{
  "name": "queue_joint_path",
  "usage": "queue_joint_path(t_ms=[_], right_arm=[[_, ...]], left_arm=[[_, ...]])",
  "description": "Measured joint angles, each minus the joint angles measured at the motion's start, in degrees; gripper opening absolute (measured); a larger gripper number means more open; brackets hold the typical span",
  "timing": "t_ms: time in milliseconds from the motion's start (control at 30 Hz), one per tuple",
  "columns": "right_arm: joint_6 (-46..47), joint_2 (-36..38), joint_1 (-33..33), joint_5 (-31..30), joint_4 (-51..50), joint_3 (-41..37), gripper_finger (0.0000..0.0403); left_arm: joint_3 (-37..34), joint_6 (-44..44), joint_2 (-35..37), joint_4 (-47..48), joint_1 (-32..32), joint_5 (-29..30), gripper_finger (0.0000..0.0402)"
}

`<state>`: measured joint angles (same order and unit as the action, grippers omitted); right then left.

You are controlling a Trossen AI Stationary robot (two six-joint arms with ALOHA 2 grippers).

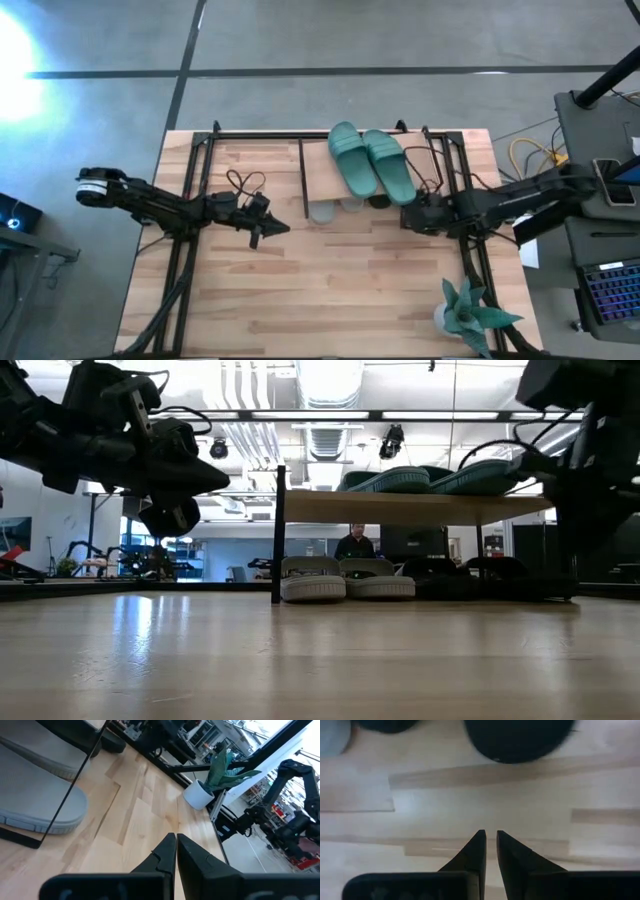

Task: Pick and place slides into the shelf
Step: Adjust the slides under the shelf

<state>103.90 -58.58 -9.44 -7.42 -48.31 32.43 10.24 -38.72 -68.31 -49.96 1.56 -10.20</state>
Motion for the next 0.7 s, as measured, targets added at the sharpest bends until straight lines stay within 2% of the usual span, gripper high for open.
queue_joint_path(t_ms=[100,300,467,633,700], right_arm=[[-2.14,-4.42,-1.05,-1.94,1.04,0.01,0.0038],[2.73,-12.4,-1.44,-6.79,-3.26,-0.01,0.0038],[0.59,-15.73,-1.43,-9.4,0.55,-0.01,0.0038],[-0.87,-18.52,-1.43,-17.67,1.35,-0.01,0.0038],[-0.87,-19.36,-1.22,-18.84,1.44,0.01,0.0038]], left_arm=[[-0.09,0.01,0.0,-0.02,0.0,0.0,0.0],[-0.25,0.02,0.0,0.0,0.0,-0.06,0.0],[-0.26,0.02,0.0,0.02,0.0,-0.07,0.0],[-0.26,0.01,0.0,0.73,0.0,-0.07,0.0],[-0.26,-0.03,0.0,1.86,0.0,-0.09,0.0]])
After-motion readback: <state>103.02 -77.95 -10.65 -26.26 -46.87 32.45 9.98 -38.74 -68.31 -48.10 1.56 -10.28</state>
